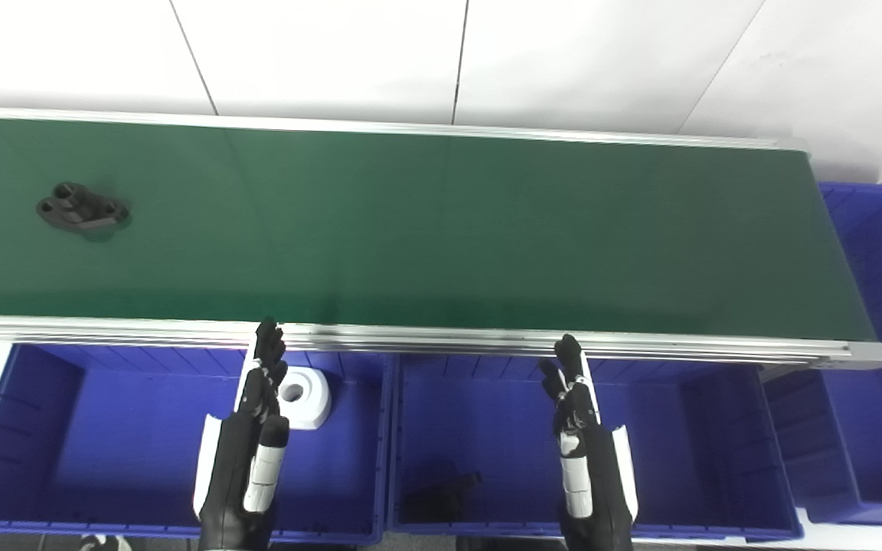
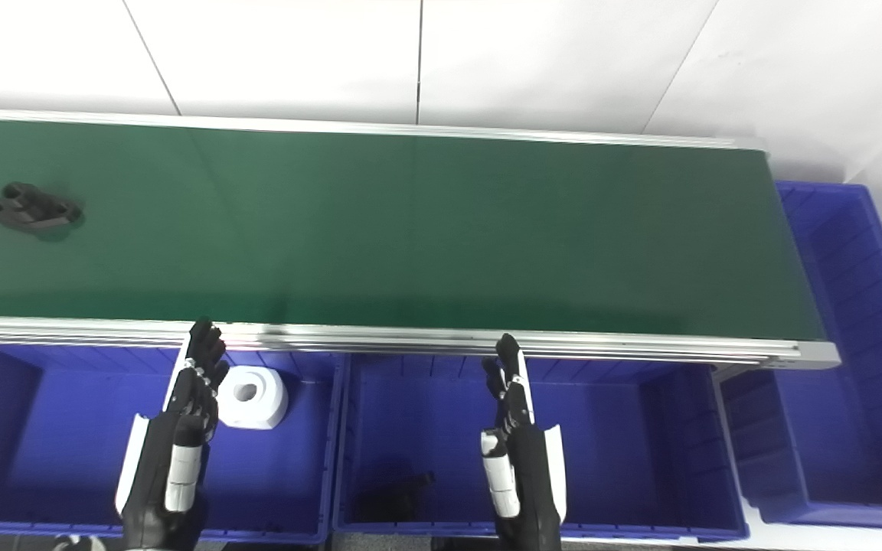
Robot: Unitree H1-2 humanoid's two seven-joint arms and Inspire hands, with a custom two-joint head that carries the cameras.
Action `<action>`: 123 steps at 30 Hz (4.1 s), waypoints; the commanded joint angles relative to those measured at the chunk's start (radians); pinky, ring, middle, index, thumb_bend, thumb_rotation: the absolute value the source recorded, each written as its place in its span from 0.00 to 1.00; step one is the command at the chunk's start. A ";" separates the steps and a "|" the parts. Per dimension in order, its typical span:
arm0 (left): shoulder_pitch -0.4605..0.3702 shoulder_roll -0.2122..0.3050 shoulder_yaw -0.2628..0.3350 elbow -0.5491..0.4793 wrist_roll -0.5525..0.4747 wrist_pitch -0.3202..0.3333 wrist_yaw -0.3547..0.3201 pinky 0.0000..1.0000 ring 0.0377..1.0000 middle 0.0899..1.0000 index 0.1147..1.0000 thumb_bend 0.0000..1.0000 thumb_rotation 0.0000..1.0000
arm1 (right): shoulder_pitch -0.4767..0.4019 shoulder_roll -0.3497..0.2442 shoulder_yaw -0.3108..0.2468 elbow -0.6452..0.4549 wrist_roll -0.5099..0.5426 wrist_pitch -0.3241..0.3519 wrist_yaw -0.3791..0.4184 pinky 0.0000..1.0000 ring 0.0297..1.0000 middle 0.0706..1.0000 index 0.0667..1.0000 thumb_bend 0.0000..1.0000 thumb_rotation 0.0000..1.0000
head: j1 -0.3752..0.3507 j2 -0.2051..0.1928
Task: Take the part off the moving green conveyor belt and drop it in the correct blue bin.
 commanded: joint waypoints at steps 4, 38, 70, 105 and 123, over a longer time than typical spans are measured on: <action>0.001 0.005 -0.006 -0.010 -0.002 -0.035 -0.006 1.00 1.00 1.00 1.00 0.72 0.96 | 0.004 0.000 0.006 -0.016 0.002 -0.039 0.012 0.97 0.95 0.99 1.00 0.75 0.97 | 0.001 0.000; -0.013 -0.028 -0.022 0.111 0.103 -0.130 0.030 1.00 0.98 1.00 1.00 0.76 1.00 | -0.036 -0.057 -0.019 0.075 0.056 -0.085 0.026 0.96 0.97 1.00 1.00 0.69 1.00 | 0.168 -0.159; -0.051 -0.060 -0.048 0.209 0.192 -0.198 0.081 0.81 0.89 0.93 1.00 0.57 1.00 | -0.068 -0.095 -0.072 0.136 0.130 -0.085 0.088 1.00 1.00 1.00 1.00 0.72 0.99 | 0.240 -0.231; -0.045 -0.025 -0.049 0.173 0.166 -0.146 0.059 0.94 0.96 0.98 1.00 0.72 1.00 | -0.452 -0.054 -0.116 -0.260 -0.371 0.181 0.126 0.83 0.92 0.95 0.98 0.88 0.67 | 0.130 -0.197; -0.051 -0.017 -0.082 0.190 0.111 -0.157 0.038 1.00 0.97 1.00 1.00 0.64 0.99 | -0.932 -0.045 -0.021 0.064 -0.723 0.441 0.163 0.67 0.80 0.87 0.93 0.95 0.62 | 0.124 -0.217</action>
